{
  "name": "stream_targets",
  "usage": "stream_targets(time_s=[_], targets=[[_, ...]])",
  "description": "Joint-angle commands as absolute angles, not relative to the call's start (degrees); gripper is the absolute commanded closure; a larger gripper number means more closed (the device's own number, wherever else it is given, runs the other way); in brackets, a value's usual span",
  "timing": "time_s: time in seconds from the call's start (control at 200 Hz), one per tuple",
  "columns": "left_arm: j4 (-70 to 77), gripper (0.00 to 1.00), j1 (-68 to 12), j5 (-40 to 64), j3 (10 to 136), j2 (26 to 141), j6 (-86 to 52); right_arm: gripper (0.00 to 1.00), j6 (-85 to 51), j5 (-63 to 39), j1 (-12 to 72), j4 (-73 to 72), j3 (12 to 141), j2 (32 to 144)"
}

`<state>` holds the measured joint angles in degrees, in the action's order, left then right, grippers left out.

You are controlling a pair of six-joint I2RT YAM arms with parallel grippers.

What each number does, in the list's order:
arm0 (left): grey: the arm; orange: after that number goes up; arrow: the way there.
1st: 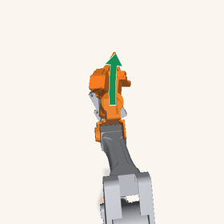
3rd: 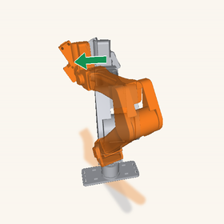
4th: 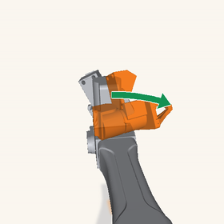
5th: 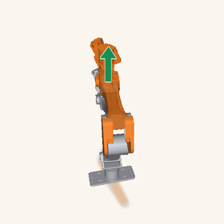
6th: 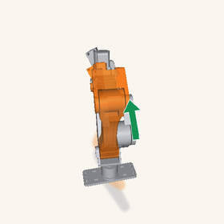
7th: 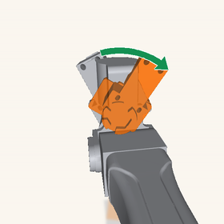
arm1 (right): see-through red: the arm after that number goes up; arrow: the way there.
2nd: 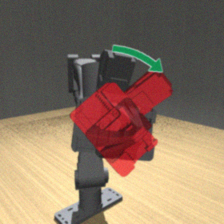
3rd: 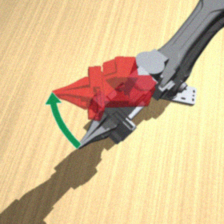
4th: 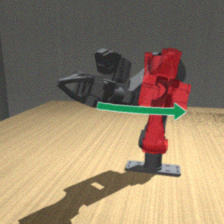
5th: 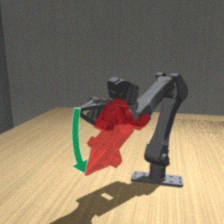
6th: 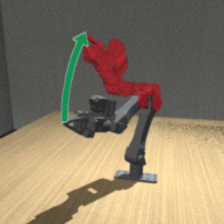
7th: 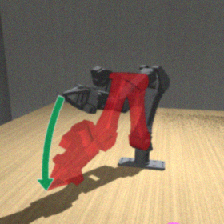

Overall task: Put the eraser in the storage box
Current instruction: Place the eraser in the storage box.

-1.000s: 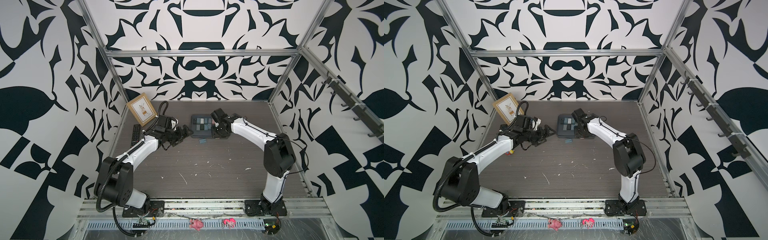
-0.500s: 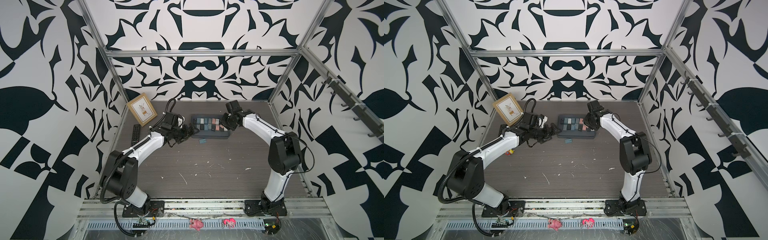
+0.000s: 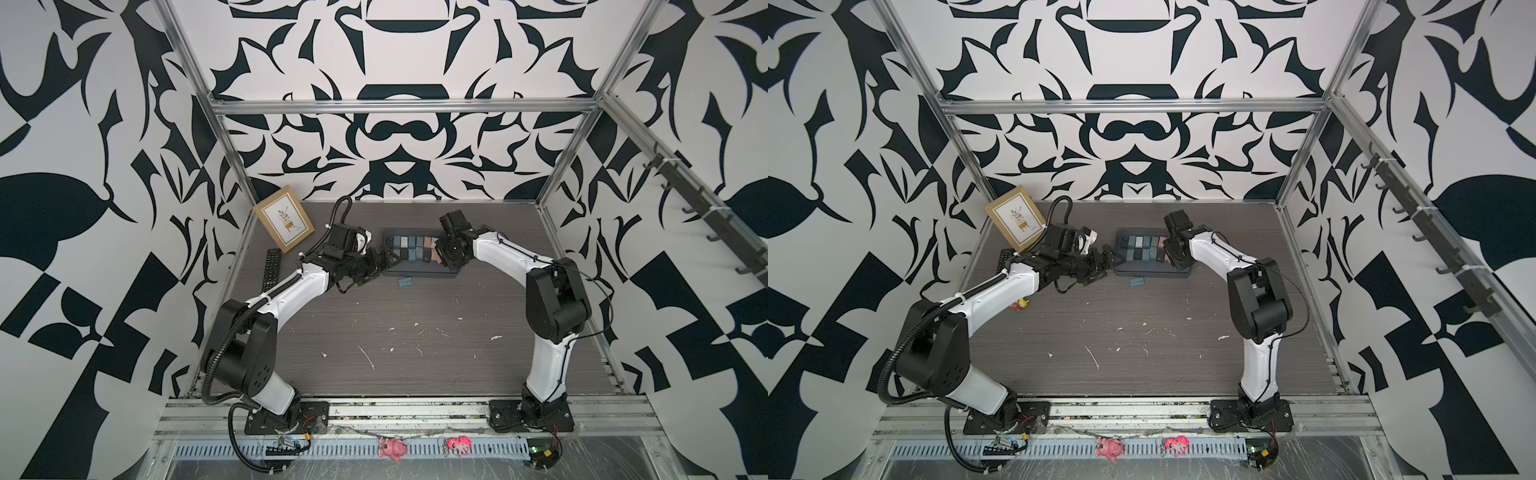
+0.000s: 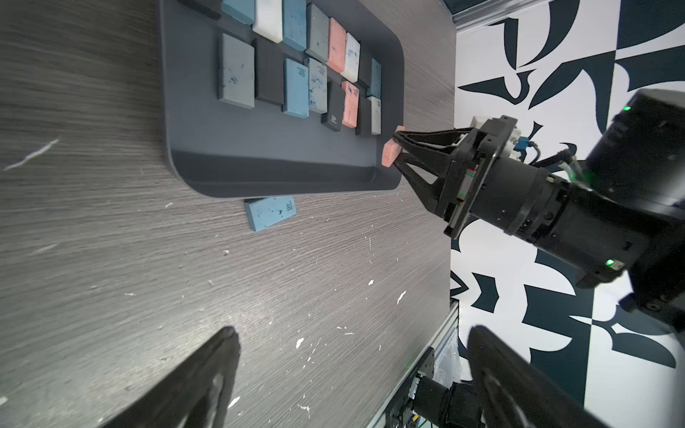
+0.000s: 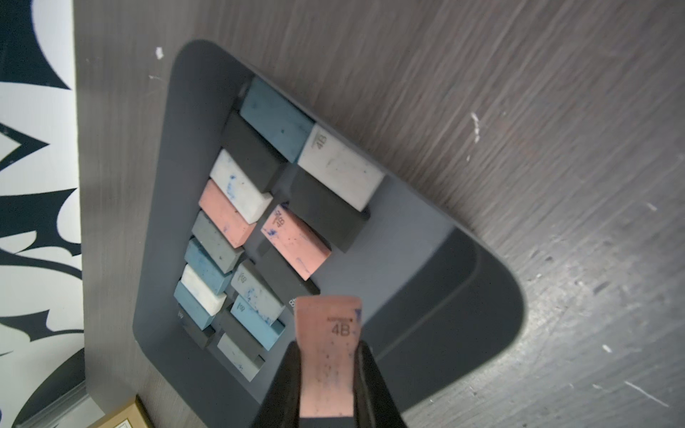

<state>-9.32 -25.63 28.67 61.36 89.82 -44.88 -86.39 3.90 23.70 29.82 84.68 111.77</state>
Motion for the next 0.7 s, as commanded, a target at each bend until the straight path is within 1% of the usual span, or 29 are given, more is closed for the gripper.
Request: stream_targets(time_s=[0.0,0.18,0.415,0.7], targets=[[-8.3,0.01,-25.7,30.6,60.6,90.9,-43.7,0.88,-95.0,7.1,25.3,32.4,85.9,112.4],[-8.3,0.01,-25.7,31.3,60.3,90.9,-42.8,0.87,-98.1,8.0,26.5,33.3,87.4,114.8],[-8.3,0.01,-25.7,32.4,60.6,91.7,-42.5,0.86,-103.6,9.6,27.1,34.9,85.8,115.4],[-8.9,0.01,-25.7,32.3,60.6,91.3,-41.9,0.82,-105.3,10.4,26.8,35.3,85.8,116.0]])
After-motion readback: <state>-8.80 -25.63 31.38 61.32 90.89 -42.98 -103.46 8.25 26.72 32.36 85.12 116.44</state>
